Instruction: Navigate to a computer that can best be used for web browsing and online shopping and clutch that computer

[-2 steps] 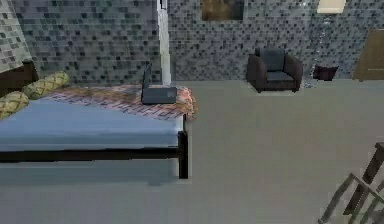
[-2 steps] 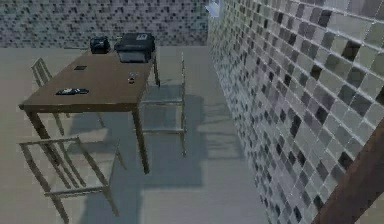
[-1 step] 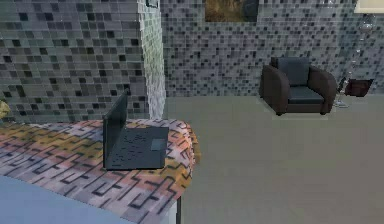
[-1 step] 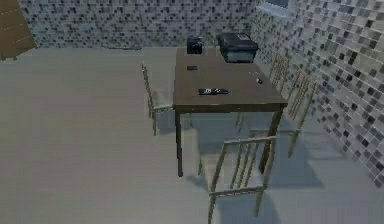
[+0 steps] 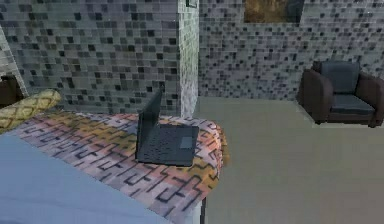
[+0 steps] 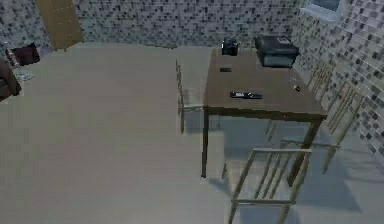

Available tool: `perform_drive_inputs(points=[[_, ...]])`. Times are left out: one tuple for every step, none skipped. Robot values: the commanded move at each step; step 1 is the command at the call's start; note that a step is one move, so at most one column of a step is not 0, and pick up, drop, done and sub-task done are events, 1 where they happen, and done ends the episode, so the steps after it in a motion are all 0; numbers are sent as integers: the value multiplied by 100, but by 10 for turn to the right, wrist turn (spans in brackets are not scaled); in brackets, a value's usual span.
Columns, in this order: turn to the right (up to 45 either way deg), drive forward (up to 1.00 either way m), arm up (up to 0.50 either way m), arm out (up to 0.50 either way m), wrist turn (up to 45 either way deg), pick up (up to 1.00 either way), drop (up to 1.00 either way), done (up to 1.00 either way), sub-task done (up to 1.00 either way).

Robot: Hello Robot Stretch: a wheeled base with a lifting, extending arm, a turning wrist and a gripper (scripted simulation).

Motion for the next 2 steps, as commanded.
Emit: perform_drive_inputs(points=[[0,15,0,0,0,0,0,0,0],[-450,0,0,0,0,0,0,0,0]])
